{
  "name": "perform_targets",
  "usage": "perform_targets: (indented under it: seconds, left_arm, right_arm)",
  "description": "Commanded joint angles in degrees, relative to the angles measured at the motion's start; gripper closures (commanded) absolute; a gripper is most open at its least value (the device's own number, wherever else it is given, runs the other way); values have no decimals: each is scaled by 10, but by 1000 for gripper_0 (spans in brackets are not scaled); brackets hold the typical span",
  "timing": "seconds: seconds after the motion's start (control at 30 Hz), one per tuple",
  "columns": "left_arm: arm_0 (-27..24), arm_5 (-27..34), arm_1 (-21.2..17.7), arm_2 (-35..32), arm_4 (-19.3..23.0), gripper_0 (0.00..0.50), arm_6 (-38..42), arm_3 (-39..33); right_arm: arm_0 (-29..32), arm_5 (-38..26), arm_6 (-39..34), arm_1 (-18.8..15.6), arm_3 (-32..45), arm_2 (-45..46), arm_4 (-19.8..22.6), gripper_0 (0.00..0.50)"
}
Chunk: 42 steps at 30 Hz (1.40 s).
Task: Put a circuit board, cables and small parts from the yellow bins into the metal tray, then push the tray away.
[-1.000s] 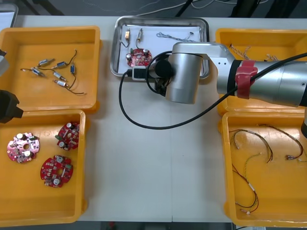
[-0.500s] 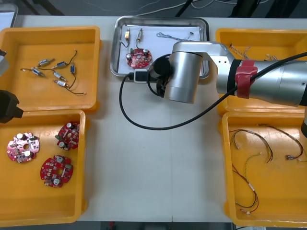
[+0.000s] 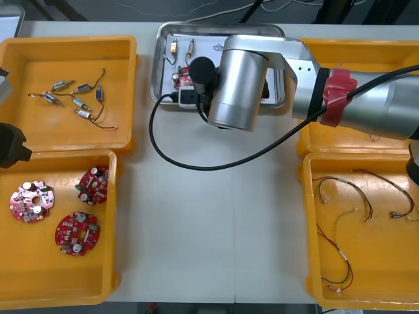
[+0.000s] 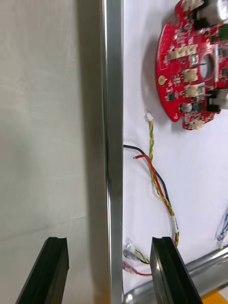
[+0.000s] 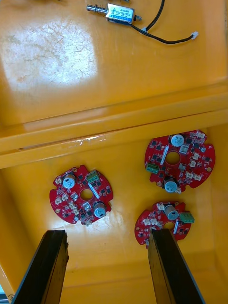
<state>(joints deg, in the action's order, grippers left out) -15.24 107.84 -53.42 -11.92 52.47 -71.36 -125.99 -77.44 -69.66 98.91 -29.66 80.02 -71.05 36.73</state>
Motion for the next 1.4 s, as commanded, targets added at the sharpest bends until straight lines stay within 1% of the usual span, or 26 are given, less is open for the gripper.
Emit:
perform_targets:
  seconds: [0.03, 0.17, 0.2, 0.4, 0.43, 0.6, 0.7, 0.77, 0.93, 1.0, 1.17, 1.33, 1.4]
  left_arm:
    - [10, 4, -26, -16, -5, 0, -15, -14]
    - [10, 4, -26, -16, -5, 0, -15, -14]
    - [10, 4, -26, -16, -5, 0, -15, -14]
    - [10, 4, -26, -16, -5, 0, -15, -14]
    - [10, 4, -26, -16, -5, 0, -15, -14]
    - [10, 4, -26, -16, -5, 0, -15, -14]
    - [10, 4, -26, -16, -5, 0, -15, -14]
    - [10, 4, -26, -16, -5, 0, -15, -14]
    - [10, 4, -26, -16, -5, 0, -15, -14]
    - [10, 4, -26, -16, -5, 0, -15, -14]
    - [10, 4, -26, -16, -5, 0, -15, -14]
    - [10, 4, -26, -16, -5, 0, -15, -14]
    - [10, 4, -26, -16, -5, 0, -15, -14]
  right_arm:
    - [-1, -54, 18, -18, 61, 86, 5, 0]
    - [35, -125, 3, -37, 110, 158, 15, 0]
    - [40, -135, -4, -42, 116, 169, 19, 0]
    - [86, -232, -80, -84, 198, 274, 58, 0]
    - [90, -240, -86, -87, 203, 284, 63, 0]
    - [112, -303, -146, -124, 224, 360, 124, 0]
    - [126, -328, -186, -144, 231, 392, 148, 0]
    - [136, -343, -210, -157, 240, 408, 154, 0]
    - [176, -379, -278, -188, 271, 453, 157, 0]
    - [200, -391, -310, -203, 290, 478, 157, 0]
    - [256, -403, -357, -225, 316, 533, 157, 0]
    - [309, -403, -400, -243, 327, 601, 176, 0]
    - [321, -403, -407, -246, 326, 614, 181, 0]
